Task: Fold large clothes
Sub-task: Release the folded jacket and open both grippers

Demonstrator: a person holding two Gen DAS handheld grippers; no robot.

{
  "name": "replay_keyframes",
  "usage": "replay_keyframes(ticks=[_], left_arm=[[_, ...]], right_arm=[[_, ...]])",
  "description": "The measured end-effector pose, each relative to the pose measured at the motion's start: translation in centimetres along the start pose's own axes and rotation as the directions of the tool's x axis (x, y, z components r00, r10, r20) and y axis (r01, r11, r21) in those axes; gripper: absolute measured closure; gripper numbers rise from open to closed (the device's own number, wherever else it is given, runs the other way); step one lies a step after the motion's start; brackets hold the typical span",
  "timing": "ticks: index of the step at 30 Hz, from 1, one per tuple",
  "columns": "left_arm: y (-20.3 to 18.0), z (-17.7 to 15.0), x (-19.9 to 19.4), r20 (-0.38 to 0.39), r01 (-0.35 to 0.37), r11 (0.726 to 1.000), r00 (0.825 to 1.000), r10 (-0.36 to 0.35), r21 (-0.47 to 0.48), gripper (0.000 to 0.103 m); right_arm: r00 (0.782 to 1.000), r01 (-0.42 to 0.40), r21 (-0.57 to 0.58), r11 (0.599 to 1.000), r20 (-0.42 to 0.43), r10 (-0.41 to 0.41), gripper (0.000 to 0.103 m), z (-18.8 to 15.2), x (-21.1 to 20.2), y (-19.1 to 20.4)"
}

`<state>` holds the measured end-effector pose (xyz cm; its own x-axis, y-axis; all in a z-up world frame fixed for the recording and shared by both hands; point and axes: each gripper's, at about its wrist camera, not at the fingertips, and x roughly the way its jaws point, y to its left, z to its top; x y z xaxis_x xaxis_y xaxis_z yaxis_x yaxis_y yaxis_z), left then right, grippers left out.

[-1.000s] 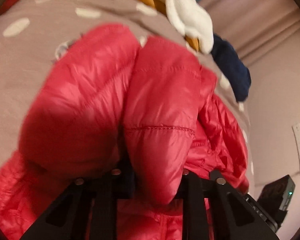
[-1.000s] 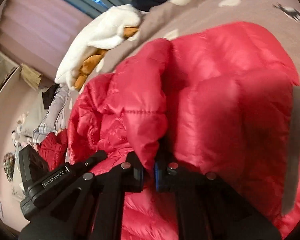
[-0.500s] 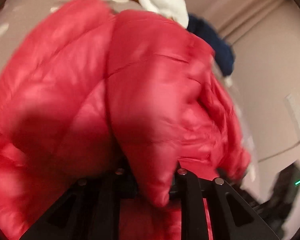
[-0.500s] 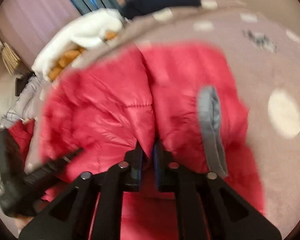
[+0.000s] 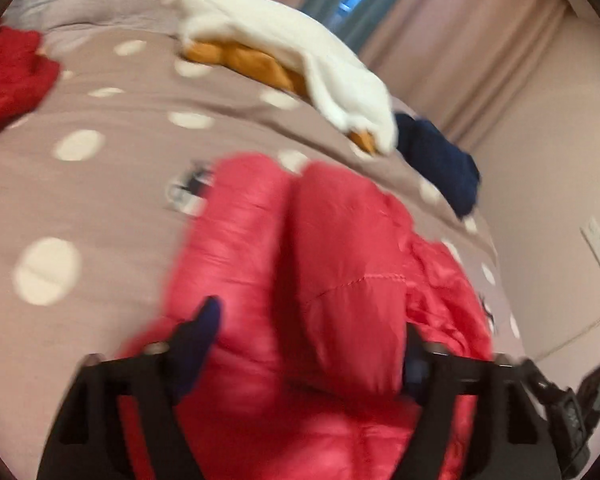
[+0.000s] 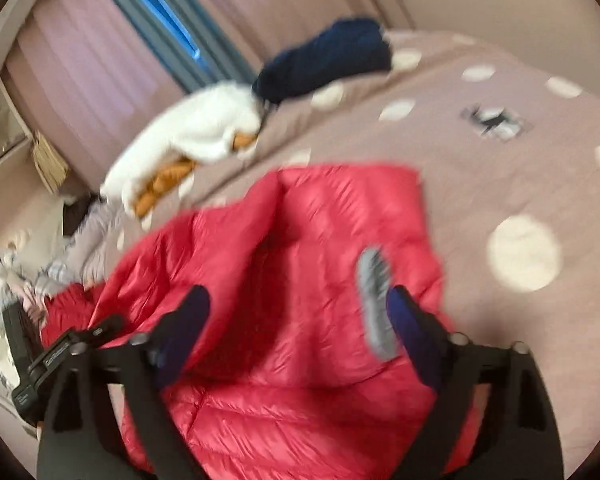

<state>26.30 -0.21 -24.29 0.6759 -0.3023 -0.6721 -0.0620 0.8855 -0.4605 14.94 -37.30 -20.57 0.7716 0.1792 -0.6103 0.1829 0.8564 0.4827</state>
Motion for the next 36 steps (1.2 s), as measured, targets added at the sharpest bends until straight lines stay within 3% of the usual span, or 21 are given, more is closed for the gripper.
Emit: replay_keyframes(ticks=[4,8,11,13,15,22,26,36], left_arm=[[4.1,0.4,1.8,-0.048,-0.052,0.995,0.998,0.048,-0.090,0.016],[6.4,-1.5,2.2,-0.132,0.003,0.989,0.991,-0.024,-0.151,0.016],[6.5,-3.5,1.1,-0.110,-0.113,0.986,0.989,0.100,-0.120,0.016],[6.0,-4.4,1.2,-0.094,-0.206,0.978,0.975,0.201,-0.041,0.016],[6.0,-5.2,1.5,-0.091,-0.245,0.969,0.965,0.244,0.004,0.016],[8.0,-7.0,-0.7,-0.099,-0.238,0.971,0.967,0.233,-0.038,0.016],[8.0,-8.1,-2.2,-0.081,-0.271,0.962,0.960,0.269,-0.016,0.016],[8.9,-12.0,-5.3,-0.048,-0.286,0.956,0.958,0.283,-0.061,0.016]], right_arm=[[0.996,0.011,0.141,0.990,-0.090,0.002,0.009,-1.4,0.2,-4.7],[0.987,0.044,0.204,0.978,-0.157,-0.012,0.011,-4.2,1.2,-6.2],[0.981,0.055,0.193,0.980,-0.191,-0.018,0.011,-5.9,0.9,-6.2],[0.981,0.059,0.163,0.985,-0.190,-0.027,0.013,-6.4,0.5,-6.1],[0.981,0.059,0.148,0.987,-0.191,-0.030,0.013,-6.8,-0.1,-6.0],[0.983,0.051,0.193,0.980,-0.186,-0.014,0.013,-7.5,-1.5,-7.1],[0.984,0.053,0.197,0.979,-0.178,-0.017,0.013,-8.0,-2.7,-7.1],[0.990,0.014,0.248,0.969,-0.141,0.021,0.013,-11.4,-6.9,-9.0]])
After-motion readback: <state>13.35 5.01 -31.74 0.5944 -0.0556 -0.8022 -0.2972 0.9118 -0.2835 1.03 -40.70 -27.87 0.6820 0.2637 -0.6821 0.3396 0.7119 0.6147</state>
